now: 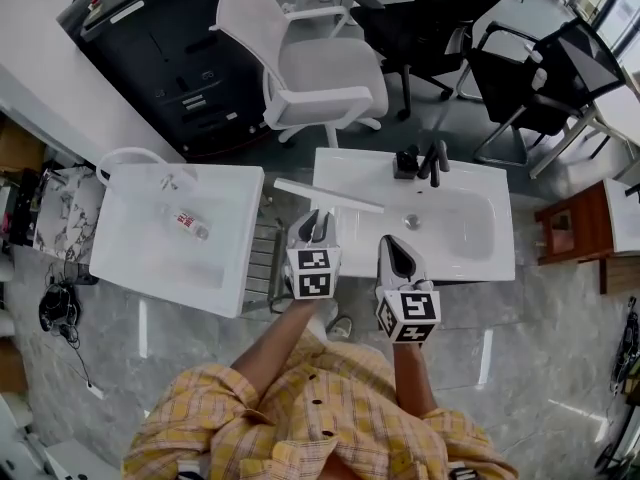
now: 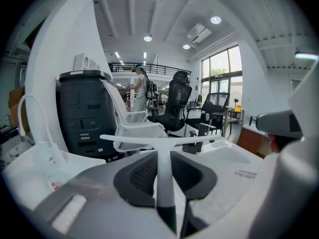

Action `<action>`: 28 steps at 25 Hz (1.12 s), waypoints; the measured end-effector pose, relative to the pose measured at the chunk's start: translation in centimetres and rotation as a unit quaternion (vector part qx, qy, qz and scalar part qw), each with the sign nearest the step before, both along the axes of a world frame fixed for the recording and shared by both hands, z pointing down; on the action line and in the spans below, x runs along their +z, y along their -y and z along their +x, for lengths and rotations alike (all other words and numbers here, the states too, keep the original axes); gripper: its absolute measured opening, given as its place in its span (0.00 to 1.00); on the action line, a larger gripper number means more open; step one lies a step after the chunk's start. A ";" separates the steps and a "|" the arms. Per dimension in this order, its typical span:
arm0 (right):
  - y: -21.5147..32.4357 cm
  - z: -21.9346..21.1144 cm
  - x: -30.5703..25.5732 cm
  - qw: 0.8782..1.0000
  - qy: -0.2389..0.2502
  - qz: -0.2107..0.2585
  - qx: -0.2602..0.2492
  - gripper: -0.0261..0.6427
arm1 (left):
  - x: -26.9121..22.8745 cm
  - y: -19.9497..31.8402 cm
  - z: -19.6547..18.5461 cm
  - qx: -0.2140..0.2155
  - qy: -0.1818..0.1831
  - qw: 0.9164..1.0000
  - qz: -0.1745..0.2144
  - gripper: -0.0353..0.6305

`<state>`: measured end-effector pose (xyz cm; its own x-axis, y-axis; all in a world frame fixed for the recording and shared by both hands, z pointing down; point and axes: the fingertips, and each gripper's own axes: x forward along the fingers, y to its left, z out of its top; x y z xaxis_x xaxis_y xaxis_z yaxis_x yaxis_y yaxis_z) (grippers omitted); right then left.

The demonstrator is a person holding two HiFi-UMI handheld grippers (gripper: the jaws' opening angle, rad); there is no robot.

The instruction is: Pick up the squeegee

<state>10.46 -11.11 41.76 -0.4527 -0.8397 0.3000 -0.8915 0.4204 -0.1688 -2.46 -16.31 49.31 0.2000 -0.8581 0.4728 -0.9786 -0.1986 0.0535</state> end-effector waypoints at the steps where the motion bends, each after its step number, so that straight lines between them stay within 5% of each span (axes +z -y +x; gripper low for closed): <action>1: 0.0 0.0 -0.3 1.000 0.001 0.003 -0.001 0.04 | -0.3 -0.2 0.0 0.000 -0.001 1.000 0.002 0.18; 28: -3.5 1.2 -4.8 0.999 0.013 0.051 0.004 0.04 | -8.4 -5.5 -1.5 -0.006 -0.035 0.996 0.082 0.18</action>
